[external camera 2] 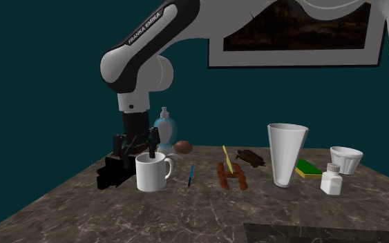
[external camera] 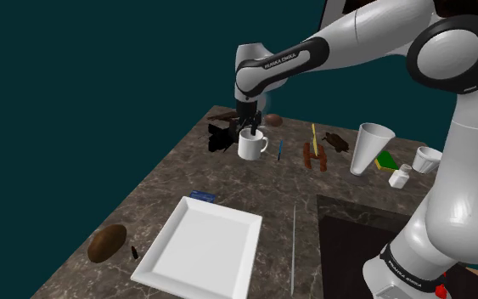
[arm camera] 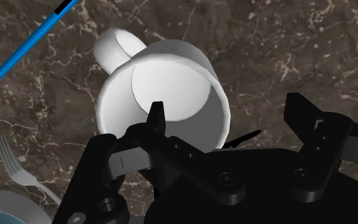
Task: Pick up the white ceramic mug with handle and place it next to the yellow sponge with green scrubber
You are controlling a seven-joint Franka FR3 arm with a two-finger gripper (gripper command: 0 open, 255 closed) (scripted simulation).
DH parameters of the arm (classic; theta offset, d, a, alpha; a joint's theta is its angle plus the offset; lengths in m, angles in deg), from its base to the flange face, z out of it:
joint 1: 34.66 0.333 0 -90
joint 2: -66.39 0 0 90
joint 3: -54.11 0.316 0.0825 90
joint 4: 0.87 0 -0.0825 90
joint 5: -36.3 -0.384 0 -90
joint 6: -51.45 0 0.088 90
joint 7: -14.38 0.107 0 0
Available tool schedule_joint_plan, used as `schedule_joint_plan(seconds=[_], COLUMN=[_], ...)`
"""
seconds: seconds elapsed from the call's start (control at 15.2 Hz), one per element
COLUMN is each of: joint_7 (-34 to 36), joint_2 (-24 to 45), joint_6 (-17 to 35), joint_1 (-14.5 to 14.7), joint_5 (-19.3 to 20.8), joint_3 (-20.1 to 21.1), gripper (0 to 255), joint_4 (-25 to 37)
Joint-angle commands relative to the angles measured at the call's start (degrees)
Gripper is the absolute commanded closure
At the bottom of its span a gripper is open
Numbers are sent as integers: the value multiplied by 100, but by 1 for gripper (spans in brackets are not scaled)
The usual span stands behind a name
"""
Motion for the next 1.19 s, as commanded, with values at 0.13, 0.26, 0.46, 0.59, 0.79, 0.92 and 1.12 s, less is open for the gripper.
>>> schedule_joint_plan(seconds=[0.13,0.26,0.46,0.59,0.79,0.92,1.12], joint_7=[6,7,7,7,7,7,7], joint_2=[149,195,196,196,195,195,195], joint_6=[276,384,383,383,382,382,382], joint_1=[1,1,1,1,1,1,1], joint_5=[6,8,8,8,8,8,8], joint_3=[-2,-3,-3,-3,-3,-3,-3], gripper=[0,0,0,0,255,255,255], joint_4=[-124,-186,-185,-185,-185,-185,-184])
